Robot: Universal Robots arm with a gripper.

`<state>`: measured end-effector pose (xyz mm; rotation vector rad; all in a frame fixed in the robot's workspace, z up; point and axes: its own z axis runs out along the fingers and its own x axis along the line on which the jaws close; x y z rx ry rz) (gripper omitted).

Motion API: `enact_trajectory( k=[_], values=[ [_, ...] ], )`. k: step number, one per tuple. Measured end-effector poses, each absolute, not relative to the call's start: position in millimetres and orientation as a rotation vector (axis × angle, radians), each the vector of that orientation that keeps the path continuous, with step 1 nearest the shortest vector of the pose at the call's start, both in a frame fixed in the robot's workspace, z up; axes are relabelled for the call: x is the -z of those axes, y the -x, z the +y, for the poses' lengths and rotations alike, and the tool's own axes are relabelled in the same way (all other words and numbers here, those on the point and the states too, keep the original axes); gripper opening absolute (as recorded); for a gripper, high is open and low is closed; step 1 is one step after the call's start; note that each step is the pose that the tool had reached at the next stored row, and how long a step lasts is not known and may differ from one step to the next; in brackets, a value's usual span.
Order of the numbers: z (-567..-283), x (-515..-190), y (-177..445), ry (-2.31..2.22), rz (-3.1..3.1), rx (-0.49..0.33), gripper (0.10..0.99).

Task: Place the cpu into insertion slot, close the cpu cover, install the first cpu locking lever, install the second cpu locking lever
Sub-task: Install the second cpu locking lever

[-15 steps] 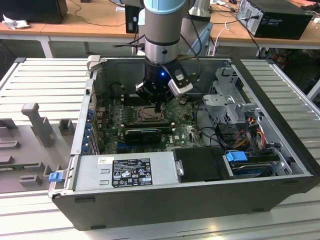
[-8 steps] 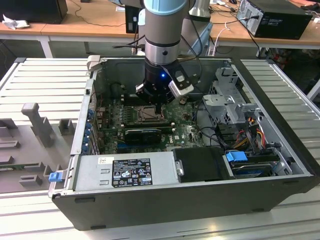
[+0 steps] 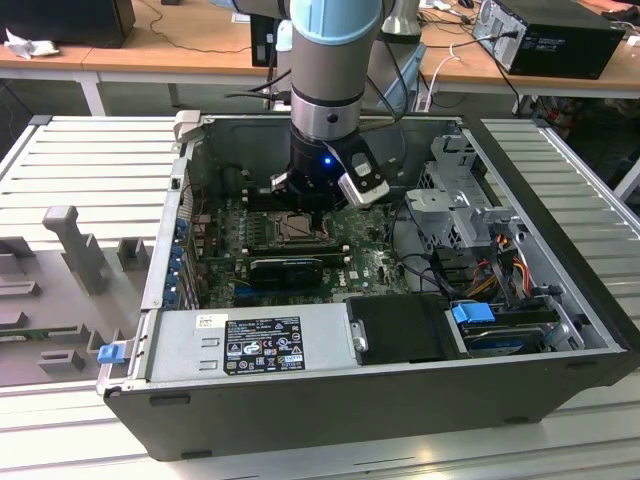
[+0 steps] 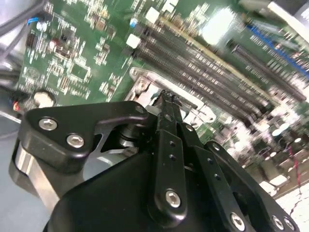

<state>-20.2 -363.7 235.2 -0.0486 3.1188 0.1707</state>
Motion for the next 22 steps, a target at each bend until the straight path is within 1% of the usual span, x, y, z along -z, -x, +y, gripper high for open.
enact_trajectory(
  k=[1, 7, 11, 15, 17, 22],
  values=[
    [-364.4, -235.2, 20.3, 0.048, 3.118, -0.185, 0.106],
    [-377.2, -235.1, 22.6, 0.048, 3.118, -0.195, 0.106],
    [-379.9, -234.7, 32.0, 0.048, 3.112, -0.265, 0.106],
    [-385.6, -233.2, 38.3, 0.048, 3.111, -0.276, 0.106],
    [-385.6, -231.0, 50.6, 0.048, 3.111, -0.278, 0.106],
    [-385.6, -226.7, 52.1, 0.048, 3.111, -0.278, 0.106]
  ],
)
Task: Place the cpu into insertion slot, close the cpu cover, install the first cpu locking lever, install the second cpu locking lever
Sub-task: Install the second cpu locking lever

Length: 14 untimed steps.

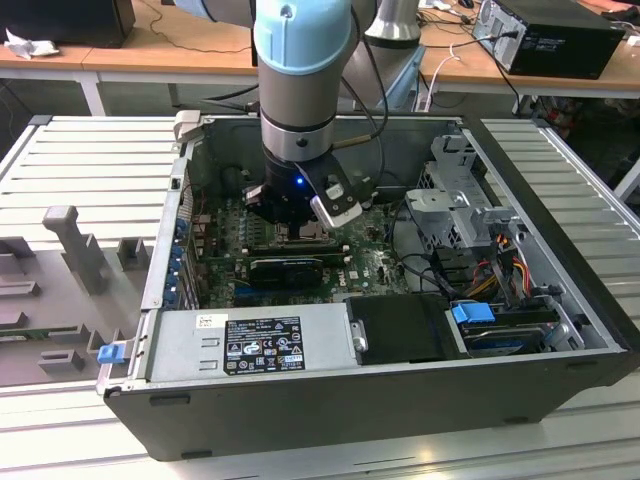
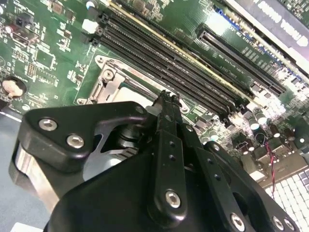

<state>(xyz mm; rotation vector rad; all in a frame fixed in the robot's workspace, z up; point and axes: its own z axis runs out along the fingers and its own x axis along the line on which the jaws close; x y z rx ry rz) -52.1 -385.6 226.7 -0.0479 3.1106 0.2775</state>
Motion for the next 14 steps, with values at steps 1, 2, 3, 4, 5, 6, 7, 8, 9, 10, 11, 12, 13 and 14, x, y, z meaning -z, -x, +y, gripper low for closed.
enact_trajectory(
  k=[1, 2, 3, 4, 5, 6, 7, 8, 9, 10, 11, 12, 13, 14],
  values=[
    [-385.6, -226.6, 52.2, 0.048, 3.111, -0.278, 0.106],
    [-385.6, -226.6, 52.3, 0.048, 3.111, -0.278, 0.106],
    [-385.6, -226.6, 52.4, 0.048, 3.111, -0.278, 0.106],
    [-385.6, -226.5, 52.6, 0.048, 3.111, -0.278, 0.106],
    [-385.7, -226.4, 52.8, 0.048, 3.111, -0.278, 0.106],
    [-385.6, -225.6, 52.9, 0.048, 3.111, -0.278, 0.106],
    [-385.7, -225.2, 53.0, 0.048, 3.111, -0.278, 0.106],
    [-385.6, -224.7, 53.1, 0.048, 3.111, -0.278, 0.106],
    [-385.6, -224.5, 53.1, 0.048, 3.111, -0.278, 0.106],
    [-385.6, -224.4, 53.3, 0.048, 3.111, -0.279, 0.106],
    [-385.6, -224.3, 53.4, 0.048, 3.11, -0.279, 0.106],
    [-385.6, -224.3, 53.5, 0.048, 3.11, -0.279, 0.106],
    [-385.7, -224.1, 53.9, 0.048, 3.111, -0.279, 0.106],
    [-385.6, -223.9, 54.5, 0.048, 3.11, -0.279, 0.106]
  ],
)
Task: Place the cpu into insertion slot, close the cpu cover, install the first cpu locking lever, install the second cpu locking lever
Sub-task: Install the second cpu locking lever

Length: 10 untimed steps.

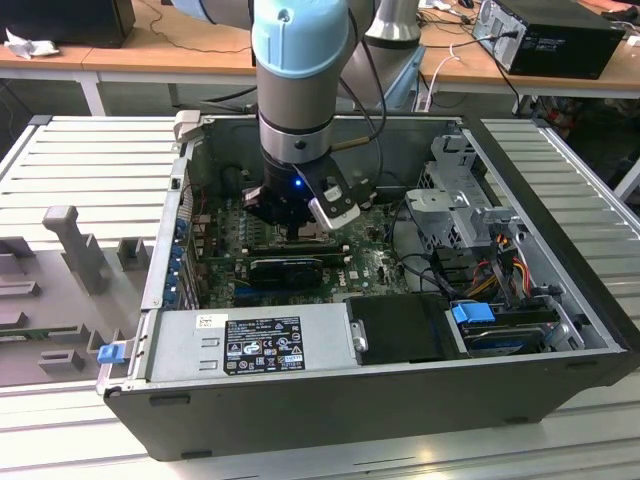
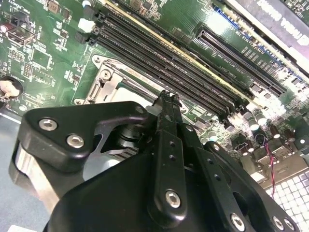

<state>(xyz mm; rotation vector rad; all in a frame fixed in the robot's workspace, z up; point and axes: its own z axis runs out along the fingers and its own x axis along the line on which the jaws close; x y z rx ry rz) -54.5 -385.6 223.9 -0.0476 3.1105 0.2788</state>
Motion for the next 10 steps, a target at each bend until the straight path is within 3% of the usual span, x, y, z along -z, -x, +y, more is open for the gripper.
enact_trajectory(
  k=[10],
  values=[
    [-390.0, -221.8, 68.2, 0.06, 3.11, -0.288, 0.106]
  ],
)
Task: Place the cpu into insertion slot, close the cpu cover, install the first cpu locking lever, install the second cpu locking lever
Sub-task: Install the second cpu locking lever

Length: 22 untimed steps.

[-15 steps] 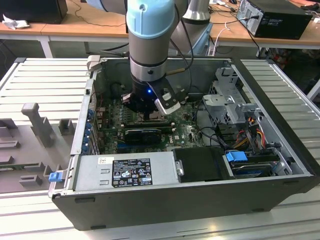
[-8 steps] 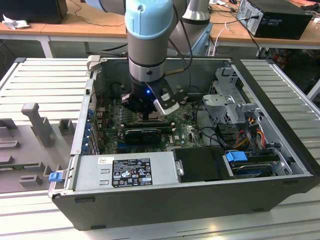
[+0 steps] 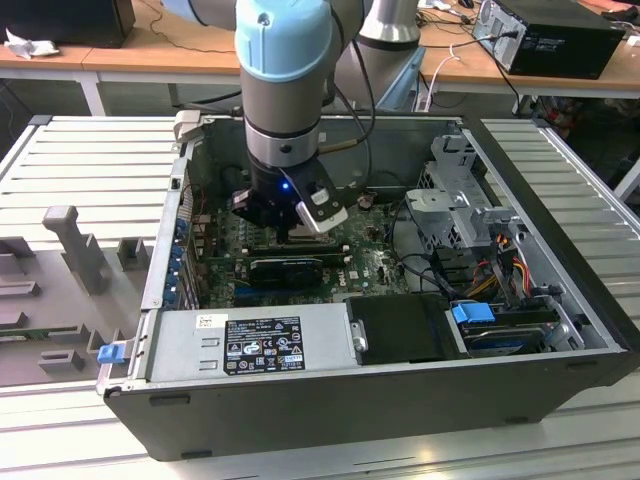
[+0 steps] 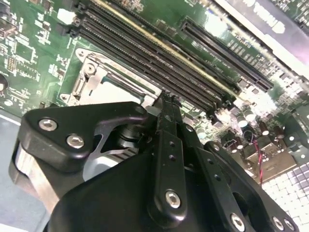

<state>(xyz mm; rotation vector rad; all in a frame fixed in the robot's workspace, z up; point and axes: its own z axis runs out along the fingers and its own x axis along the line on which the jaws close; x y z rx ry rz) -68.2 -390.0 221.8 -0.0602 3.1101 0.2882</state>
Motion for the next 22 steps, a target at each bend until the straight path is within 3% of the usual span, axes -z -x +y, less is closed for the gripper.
enact_trajectory(
  k=[9, 22],
  values=[
    [-400.5, -219.0, 73.1, 0.064, 3.102, -0.361, 0.106],
    [-400.7, -202.5, 77.2, 0.064, 3.096, -0.391, 0.106]
  ],
)
